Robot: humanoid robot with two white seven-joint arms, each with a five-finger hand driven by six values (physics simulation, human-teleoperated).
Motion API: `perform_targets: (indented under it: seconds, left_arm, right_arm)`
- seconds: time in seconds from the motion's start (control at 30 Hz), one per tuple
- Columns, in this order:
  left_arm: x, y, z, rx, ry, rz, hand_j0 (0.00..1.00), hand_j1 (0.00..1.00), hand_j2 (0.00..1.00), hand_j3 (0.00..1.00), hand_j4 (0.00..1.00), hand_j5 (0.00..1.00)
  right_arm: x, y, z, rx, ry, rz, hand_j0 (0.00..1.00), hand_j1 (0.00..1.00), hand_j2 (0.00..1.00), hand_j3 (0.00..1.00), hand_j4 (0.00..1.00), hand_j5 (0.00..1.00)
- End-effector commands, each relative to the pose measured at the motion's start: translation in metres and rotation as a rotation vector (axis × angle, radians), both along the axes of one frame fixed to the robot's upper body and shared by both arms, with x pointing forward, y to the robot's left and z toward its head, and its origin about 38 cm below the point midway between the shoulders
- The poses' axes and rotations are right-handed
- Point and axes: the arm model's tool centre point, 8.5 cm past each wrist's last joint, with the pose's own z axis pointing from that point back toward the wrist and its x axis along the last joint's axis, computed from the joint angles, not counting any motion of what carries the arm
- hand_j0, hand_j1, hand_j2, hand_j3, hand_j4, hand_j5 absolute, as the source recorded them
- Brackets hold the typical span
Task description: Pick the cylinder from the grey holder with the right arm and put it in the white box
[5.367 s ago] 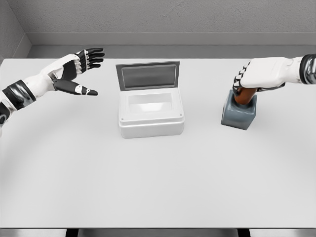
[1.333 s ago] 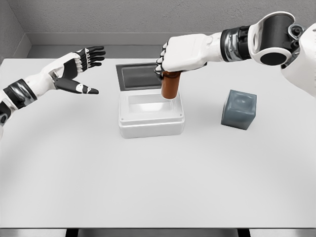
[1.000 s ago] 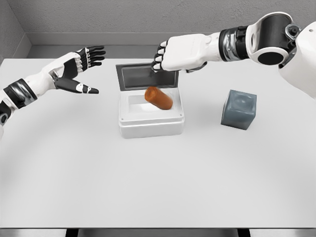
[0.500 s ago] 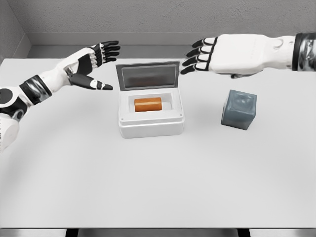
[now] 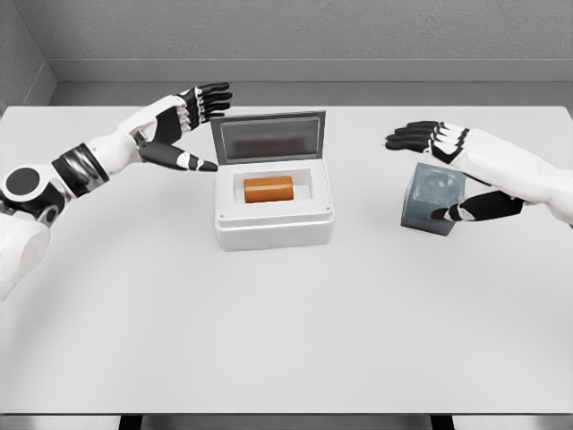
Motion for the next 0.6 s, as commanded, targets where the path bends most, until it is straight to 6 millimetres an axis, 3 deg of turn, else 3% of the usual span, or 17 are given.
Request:
perform_targets:
  seconds: [0.0, 0.2, 0.57]
  left_arm:
    - [0.000, 0.002, 0.003, -0.007, -0.006, 0.001, 1.00, 1.00, 1.00, 1.00, 1.00, 1.00]
    - [-0.007, -0.005, 0.007, -0.011, -0.023, -0.026, 1.00, 1.00, 1.00, 1.00, 1.00, 1.00]
    - [-0.023, 0.013, 0.010, 0.015, -0.038, -0.026, 1.00, 1.00, 1.00, 1.00, 1.00, 1.00]
  right_arm:
    - [0.003, -0.003, 0.001, 0.065, -0.010, -0.026, 1.00, 1.00, 1.00, 1.00, 1.00, 1.00]
    - [-0.001, -0.004, -0.009, 0.080, 0.015, -0.034, 1.00, 1.00, 1.00, 1.00, 1.00, 1.00]
    - [-0.001, 0.000, -0.011, 0.097, 0.015, -0.030, 1.00, 1.00, 1.00, 1.00, 1.00, 1.00]
